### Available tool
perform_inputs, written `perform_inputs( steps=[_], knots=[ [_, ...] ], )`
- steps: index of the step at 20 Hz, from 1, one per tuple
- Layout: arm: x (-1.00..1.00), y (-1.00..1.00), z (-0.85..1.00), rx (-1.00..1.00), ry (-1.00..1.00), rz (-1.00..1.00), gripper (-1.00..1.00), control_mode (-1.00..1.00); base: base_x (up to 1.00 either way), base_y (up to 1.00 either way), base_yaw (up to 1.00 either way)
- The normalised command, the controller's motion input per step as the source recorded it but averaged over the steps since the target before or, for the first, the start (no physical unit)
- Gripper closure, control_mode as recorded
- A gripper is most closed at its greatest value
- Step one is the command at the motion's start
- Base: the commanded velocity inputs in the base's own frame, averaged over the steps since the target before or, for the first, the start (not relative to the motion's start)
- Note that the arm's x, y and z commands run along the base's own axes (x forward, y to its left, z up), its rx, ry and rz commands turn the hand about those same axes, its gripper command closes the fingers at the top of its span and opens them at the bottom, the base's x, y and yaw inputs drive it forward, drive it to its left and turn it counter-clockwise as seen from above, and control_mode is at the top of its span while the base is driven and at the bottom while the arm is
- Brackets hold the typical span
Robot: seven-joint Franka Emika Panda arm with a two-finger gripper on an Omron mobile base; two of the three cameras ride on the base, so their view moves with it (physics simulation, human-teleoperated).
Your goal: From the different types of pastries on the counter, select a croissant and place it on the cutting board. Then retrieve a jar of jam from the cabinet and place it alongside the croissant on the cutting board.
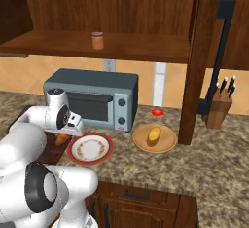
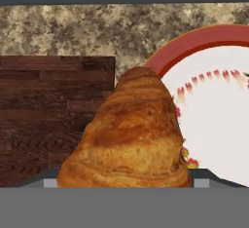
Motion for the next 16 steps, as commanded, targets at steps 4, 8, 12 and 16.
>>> perform_inputs(
  steps=[4,8,12,16],
  knots=[
    [0.19,0.36,-0.07,-0.11,0.0,0.21,1.0,-1.0,0.0,0.0,0.0],
    [0.44,0.09,-0.32,-0.11,0.0,0.14,1.0,-1.0,0.0,0.0,0.0],
    [0.23,0.35,-0.13,-0.02,0.05,0.19,1.0,-1.0,0.0,0.0,0.0],
    [0.0,0.39,-0.03,0.0,0.08,0.22,1.0,-1.0,0.0,0.0,0.0]
  ],
)
